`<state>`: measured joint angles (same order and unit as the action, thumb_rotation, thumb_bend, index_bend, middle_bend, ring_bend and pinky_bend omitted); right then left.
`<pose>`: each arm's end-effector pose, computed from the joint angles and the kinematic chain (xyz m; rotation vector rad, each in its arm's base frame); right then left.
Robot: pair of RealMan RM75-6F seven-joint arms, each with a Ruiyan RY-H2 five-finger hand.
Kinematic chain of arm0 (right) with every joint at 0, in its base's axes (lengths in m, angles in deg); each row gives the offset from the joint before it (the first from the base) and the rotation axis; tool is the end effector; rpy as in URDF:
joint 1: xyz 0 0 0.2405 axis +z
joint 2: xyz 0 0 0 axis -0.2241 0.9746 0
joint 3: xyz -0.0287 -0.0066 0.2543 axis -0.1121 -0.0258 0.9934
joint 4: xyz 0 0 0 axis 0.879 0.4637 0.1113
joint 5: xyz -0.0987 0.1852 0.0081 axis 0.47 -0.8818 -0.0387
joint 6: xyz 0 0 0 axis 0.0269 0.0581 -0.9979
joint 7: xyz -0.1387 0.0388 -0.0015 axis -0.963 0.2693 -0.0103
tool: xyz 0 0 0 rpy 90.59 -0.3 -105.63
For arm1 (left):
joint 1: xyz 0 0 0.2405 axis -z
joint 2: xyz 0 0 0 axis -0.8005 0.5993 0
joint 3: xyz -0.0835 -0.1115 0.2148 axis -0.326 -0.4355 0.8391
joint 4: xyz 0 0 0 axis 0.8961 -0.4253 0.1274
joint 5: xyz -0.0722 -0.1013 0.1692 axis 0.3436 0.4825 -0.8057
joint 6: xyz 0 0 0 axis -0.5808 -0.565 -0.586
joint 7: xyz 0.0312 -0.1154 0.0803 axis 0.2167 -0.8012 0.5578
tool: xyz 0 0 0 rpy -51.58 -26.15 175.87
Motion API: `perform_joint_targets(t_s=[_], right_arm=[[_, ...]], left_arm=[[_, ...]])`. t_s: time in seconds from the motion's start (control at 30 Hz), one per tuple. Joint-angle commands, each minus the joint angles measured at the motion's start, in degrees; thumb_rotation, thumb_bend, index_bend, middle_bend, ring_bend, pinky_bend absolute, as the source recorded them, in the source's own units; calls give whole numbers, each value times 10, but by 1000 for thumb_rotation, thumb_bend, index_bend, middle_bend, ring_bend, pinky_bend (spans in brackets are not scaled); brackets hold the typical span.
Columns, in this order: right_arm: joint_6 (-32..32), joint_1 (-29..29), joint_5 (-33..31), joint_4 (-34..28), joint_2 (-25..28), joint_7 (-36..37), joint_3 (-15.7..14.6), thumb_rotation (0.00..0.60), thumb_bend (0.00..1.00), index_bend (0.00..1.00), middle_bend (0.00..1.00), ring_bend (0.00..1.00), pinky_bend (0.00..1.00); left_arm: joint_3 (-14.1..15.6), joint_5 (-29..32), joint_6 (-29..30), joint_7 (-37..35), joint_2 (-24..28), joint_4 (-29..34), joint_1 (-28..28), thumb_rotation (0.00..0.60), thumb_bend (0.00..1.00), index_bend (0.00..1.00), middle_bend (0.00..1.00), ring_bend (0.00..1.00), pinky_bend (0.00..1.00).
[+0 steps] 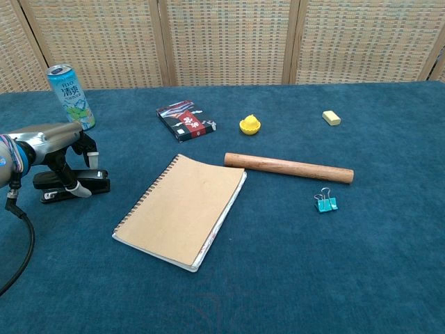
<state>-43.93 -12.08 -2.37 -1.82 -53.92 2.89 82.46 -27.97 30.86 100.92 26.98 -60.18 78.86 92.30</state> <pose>-0.3326 -0.1734 0.2130 1.2323 -0.8020 0.9385 -0.2035 0.3479 -0.0180 -1.5682 -1.0836 -0.5817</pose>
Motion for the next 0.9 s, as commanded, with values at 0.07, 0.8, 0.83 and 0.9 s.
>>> perform_joint_targets(t_s=[0.07,0.8,0.83,0.9], right_arm=[[2,0,-1,0,1,4,0,600,0,0,0,0,0],[2,-2,-7,-8,6,8,1,600,0,0,0,0,0],[2,-2,-7,-9,6,8,1,600,0,0,0,0,0],[2,-2,-7,-9,6,8,1,600,0,0,0,0,0]], left_arm=[[-1,9,7,-4,-13,-21,6,600,208,596,462,339,493],[55,-167,74,9,80,129,2,600,419,689,541,428,596],[60,-182,74,11,84,136,4,600,419,689,540,427,595],[75,-225,69,14,91,145,10,600,418,689,536,427,592]])
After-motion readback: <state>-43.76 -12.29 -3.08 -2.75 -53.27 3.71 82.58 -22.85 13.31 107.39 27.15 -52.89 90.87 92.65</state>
